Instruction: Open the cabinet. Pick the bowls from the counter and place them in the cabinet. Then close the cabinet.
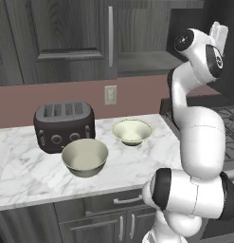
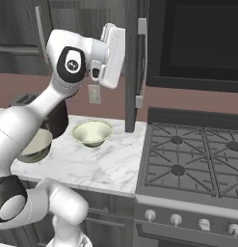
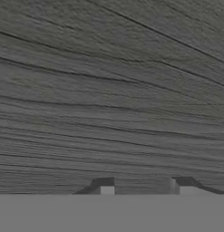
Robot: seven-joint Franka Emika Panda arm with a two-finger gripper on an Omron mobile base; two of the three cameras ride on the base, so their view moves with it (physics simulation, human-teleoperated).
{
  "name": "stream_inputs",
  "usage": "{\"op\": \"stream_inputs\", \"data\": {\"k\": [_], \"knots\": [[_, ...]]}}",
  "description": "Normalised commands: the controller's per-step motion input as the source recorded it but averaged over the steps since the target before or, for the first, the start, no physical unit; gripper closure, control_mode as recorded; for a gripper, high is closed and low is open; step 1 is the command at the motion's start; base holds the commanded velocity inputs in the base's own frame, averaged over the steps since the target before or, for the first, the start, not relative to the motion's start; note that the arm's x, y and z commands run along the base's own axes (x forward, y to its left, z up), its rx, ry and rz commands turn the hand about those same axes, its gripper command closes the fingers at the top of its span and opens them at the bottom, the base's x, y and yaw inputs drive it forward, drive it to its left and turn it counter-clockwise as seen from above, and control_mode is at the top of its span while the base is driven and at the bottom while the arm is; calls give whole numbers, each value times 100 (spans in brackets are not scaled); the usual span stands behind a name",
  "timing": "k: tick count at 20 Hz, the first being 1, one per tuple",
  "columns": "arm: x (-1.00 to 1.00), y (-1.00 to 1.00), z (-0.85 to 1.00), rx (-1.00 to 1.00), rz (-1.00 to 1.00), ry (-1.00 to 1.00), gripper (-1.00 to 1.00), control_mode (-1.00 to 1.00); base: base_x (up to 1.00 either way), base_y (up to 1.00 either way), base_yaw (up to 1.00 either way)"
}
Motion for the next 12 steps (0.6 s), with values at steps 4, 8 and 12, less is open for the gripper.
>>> {"op": "stream_inputs", "data": {"k": [4,8,12], "knots": [[30,-95,-51,16,0,-18,-100,-100,0,0,0],[-24,-13,-33,3,0,-12,-100,-100,0,0,0],[-90,78,0,-12,0,-25,-100,-100,0,0,0]]}}
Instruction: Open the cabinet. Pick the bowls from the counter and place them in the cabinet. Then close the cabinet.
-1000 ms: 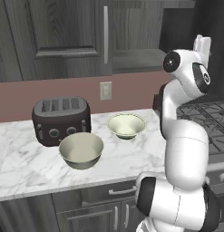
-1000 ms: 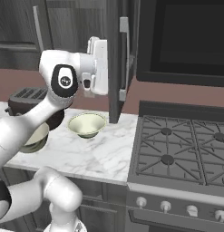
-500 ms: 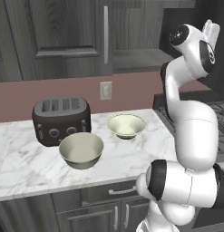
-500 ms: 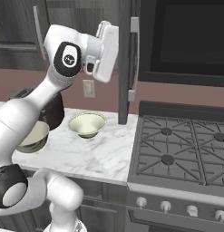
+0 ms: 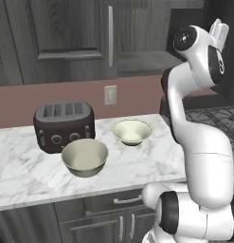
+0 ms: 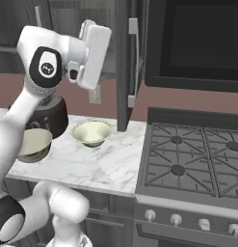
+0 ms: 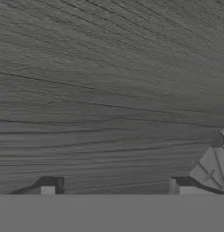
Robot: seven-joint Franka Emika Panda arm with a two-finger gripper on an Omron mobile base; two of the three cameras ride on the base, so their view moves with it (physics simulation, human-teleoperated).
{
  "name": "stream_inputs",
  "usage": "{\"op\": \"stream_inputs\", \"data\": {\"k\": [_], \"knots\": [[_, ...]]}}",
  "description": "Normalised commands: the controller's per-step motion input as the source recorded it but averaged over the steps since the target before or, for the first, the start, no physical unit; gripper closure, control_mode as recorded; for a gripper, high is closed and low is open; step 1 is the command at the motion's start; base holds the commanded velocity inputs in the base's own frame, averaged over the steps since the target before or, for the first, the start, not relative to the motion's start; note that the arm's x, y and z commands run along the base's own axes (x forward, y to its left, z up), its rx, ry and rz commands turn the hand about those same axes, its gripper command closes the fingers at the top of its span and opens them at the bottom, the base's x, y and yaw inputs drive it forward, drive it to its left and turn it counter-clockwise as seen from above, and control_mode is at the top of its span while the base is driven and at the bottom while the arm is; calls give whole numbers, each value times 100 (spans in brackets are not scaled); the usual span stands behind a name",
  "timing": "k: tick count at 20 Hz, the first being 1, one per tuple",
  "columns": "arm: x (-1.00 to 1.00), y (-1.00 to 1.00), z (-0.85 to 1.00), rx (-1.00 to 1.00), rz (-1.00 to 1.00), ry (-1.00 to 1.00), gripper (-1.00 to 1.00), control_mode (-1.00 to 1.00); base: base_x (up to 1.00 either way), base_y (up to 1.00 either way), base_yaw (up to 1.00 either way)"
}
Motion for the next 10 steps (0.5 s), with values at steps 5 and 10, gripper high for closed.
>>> {"op": "stream_inputs", "data": {"k": [5,10], "knots": [[-80,77,23,-13,1,-3,-100,-100,0,0,0],[-58,44,23,0,5,44,-100,-100,0,0,0]]}}
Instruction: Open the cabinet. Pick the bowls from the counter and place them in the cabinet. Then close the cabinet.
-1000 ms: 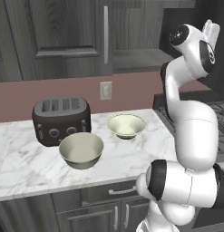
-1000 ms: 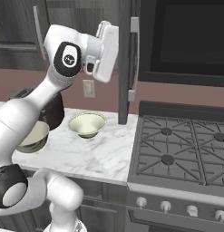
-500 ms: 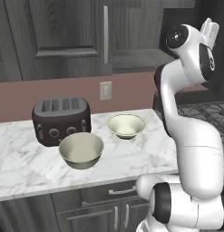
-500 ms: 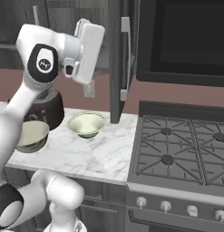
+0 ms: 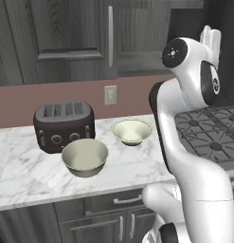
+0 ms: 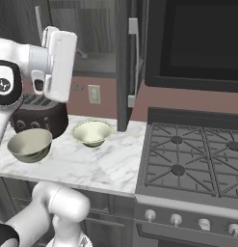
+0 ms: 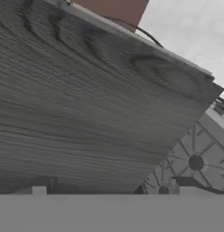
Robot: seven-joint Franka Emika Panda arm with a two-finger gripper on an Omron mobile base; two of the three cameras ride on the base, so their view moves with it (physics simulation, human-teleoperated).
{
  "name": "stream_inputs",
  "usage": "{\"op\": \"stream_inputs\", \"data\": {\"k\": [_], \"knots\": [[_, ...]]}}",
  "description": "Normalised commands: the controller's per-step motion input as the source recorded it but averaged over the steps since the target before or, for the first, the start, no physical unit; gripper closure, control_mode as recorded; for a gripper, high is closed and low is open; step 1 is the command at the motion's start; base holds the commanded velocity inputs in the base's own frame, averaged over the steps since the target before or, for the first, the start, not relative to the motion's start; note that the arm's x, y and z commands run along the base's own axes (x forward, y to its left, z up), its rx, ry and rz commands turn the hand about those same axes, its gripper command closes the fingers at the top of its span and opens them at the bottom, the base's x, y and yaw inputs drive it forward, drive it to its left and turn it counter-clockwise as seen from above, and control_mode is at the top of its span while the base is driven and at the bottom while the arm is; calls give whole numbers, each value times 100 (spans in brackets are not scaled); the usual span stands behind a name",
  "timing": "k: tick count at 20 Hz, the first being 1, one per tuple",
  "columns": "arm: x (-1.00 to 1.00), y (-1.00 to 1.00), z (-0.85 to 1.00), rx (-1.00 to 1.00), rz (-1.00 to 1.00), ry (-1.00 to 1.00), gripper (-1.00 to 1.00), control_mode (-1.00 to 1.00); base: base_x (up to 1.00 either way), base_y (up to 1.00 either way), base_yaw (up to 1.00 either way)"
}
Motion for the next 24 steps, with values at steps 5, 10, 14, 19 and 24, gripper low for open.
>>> {"op": "stream_inputs", "data": {"k": [5,10,14,19,24], "knots": [[-50,27,3,-3,14,55,-100,-100,0,0,0],[-55,20,0,-15,30,43,-100,-100,0,0,0],[-36,37,-14,-20,43,-2,-100,-100,0,0,0],[-41,33,-18,-23,47,-18,-100,-100,0,0,0],[-19,16,-20,-18,56,-9,-100,-100,0,0,0]]}}
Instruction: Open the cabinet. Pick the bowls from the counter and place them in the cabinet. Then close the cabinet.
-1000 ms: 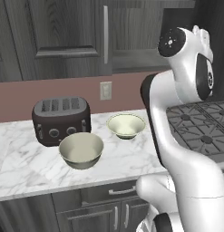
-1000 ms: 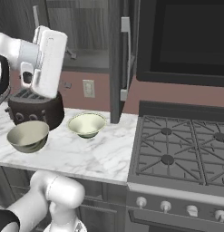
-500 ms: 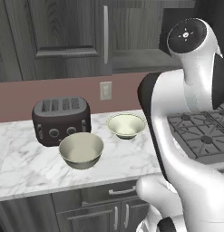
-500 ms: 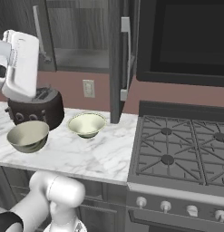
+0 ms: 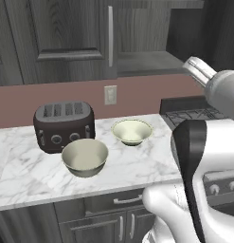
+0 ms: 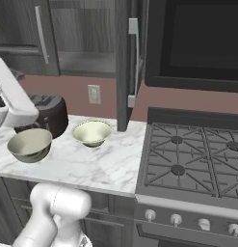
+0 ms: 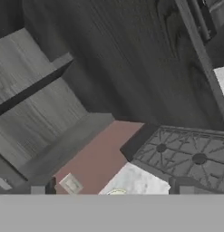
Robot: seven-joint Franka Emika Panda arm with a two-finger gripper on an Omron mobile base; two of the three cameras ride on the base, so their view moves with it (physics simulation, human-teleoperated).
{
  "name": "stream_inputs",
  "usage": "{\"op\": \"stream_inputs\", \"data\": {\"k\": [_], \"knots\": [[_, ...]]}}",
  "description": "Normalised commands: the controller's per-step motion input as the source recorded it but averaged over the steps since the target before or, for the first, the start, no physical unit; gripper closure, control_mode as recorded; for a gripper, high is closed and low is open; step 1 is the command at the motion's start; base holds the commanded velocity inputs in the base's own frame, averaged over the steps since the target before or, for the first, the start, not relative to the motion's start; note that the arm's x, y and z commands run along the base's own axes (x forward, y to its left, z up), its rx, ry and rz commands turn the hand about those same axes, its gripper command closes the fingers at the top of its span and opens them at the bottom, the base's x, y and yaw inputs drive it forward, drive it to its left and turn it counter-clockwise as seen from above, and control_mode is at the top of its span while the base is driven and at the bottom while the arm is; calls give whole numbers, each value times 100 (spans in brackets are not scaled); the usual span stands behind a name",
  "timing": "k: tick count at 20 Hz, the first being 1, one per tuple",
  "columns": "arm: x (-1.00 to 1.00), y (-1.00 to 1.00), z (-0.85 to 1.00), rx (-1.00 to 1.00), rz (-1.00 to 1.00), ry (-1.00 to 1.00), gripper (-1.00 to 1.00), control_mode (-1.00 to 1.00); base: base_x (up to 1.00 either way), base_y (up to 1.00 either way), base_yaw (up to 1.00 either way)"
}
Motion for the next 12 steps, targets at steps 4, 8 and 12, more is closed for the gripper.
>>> {"op": "stream_inputs", "data": {"k": [4,8,12], "knots": [[-1,6,0,-22,56,-18,-100,-100,0,0,0],[1,36,0,-32,40,-20,-100,-100,0,0,0],[0,42,0,-39,22,-24,-100,-100,0,0,0]]}}
